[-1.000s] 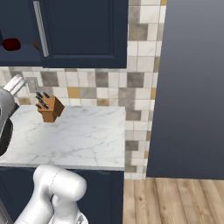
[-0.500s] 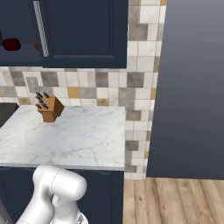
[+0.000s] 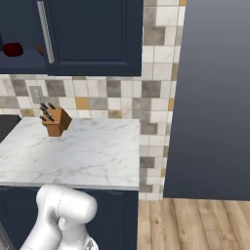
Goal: Pick the mug and place it in the sink. Pick the bowl and place it in the open cabinet and then close the cabinet.
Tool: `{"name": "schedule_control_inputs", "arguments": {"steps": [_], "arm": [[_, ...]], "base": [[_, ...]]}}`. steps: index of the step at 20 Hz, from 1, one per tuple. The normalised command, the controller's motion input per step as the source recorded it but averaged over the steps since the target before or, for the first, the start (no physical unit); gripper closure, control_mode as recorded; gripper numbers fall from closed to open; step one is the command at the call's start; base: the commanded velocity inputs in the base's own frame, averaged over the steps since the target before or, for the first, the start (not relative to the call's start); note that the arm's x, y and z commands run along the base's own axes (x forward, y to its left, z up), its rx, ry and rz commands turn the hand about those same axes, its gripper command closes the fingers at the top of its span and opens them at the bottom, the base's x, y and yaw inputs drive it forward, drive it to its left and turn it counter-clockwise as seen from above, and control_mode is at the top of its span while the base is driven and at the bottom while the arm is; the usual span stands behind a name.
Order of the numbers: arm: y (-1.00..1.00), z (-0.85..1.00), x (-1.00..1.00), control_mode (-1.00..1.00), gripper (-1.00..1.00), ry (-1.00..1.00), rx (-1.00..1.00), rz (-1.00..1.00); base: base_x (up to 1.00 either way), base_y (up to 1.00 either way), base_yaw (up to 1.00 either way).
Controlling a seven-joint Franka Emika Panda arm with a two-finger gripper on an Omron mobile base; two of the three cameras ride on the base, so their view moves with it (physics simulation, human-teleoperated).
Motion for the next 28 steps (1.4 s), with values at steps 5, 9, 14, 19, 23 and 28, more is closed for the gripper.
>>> {"name": "schedule_control_inputs", "arguments": {"steps": [5,9,14,19,23,28], "arm": [[0.46,0.00,-0.42,-1.00,-1.00,-0.08,-0.06,-0.09],[0.67,0.00,-0.30,-1.00,-1.00,-0.04,-0.05,-0.06],[0.77,0.01,-0.27,-1.00,-1.00,-0.04,-0.12,-0.05],[0.73,0.05,-0.16,-1.00,-1.00,-0.01,-0.10,-0.05],[0.73,0.03,-0.03,-1.00,-1.00,0.00,-0.09,-0.05],[0.72,0.00,0.00,-1.00,-1.00,0.00,-0.07,-0.05]], "base": [[0.00,0.00,0.00],[0.00,0.00,0.00],[0.00,0.00,0.00],[0.00,0.00,0.00],[0.00,0.00,0.00],[0.00,0.00,0.00]]}}
